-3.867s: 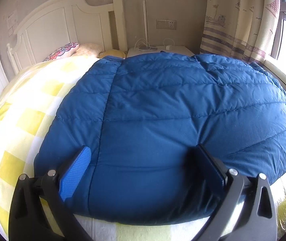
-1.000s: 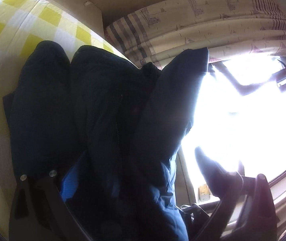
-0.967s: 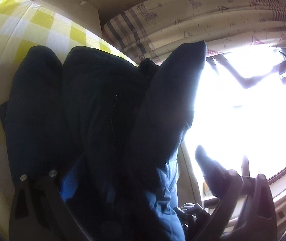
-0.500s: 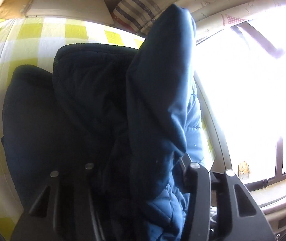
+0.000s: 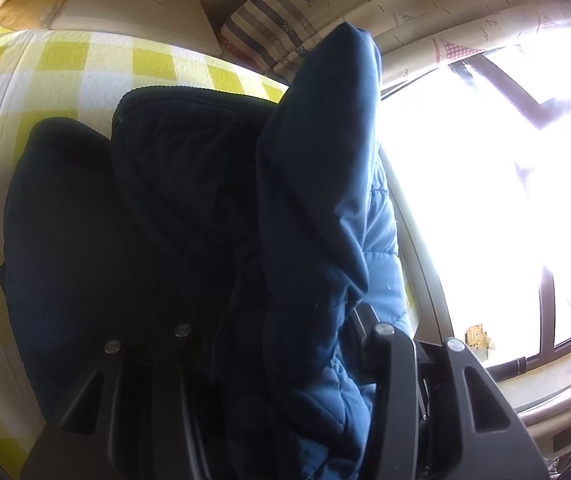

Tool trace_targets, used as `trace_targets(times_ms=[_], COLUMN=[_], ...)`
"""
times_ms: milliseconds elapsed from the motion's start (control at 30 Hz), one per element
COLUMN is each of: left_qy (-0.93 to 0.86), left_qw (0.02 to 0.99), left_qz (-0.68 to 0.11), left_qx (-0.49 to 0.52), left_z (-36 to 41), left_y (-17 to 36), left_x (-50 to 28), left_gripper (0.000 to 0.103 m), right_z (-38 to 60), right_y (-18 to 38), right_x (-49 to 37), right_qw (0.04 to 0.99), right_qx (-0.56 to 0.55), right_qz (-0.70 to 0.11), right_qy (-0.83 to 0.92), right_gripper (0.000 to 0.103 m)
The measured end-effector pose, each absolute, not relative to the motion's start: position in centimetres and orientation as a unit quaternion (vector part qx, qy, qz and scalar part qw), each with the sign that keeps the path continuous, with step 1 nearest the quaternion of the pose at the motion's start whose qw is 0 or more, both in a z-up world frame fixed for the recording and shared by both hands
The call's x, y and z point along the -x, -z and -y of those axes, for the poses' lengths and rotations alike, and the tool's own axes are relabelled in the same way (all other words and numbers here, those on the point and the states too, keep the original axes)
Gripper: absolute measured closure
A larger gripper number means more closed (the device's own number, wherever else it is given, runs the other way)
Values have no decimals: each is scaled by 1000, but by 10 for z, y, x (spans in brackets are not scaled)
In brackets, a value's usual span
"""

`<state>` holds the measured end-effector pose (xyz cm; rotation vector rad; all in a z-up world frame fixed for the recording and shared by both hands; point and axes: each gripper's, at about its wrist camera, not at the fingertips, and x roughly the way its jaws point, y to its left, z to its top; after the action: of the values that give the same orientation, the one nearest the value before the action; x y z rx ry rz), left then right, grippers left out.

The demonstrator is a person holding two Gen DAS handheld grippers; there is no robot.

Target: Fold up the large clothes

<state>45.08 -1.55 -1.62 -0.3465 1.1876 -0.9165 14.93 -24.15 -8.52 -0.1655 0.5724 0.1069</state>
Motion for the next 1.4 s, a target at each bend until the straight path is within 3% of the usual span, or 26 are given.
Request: trace_targets(times_ms=[200, 300, 433, 533, 667, 800, 900, 967, 1133, 1233, 1300, 1400], left_qy=[411, 405, 387, 404, 416, 358, 369, 375, 377, 336, 351, 359], left_qw=[719, 725, 760, 786, 815, 817, 768, 759, 807, 821, 792, 785], left_qz=[-543, -542, -509, -456, -391, -420, -437, -425, -383, -397, -401, -391], left_qx=[139, 125, 115, 110, 102, 165, 287, 320, 247, 234, 297, 319], left_z=[30, 35, 40, 39, 14, -43, -77, -83, -69, -60, -78, -84], left_y=[17, 13, -9, -63, -113, -47, 23, 26, -36, -5, 34, 40], left_x=[-449, -449, -430, -405, -375, -392, -406, -405, -379, -379, -390, -394], left_gripper=[55, 56, 73, 87, 90, 90, 88, 89, 89, 89, 87, 87], right_z=[254, 245, 242, 244, 241, 241, 239, 241, 242, 249, 249, 249], right_y=[83, 89, 104, 104, 105, 108, 108, 108, 107, 108, 107, 97], right_x=[-143, -147, -164, -165, -164, -164, -164, -166, -165, -168, -169, -169], right_qw=[961, 957, 947, 944, 942, 943, 942, 941, 940, 940, 939, 933], right_qx=[41, 76, 75, 73, 77, 67, 73, 72, 66, 49, 49, 64], right_qz=[-270, -279, -313, -321, -325, -326, -327, -330, -334, -338, -339, -350], right_qy=[-41, -18, -15, -17, -13, -19, -22, -25, -25, -30, -37, -59], right_gripper=[35, 35, 32, 31, 31, 31, 30, 30, 28, 27, 26, 25])
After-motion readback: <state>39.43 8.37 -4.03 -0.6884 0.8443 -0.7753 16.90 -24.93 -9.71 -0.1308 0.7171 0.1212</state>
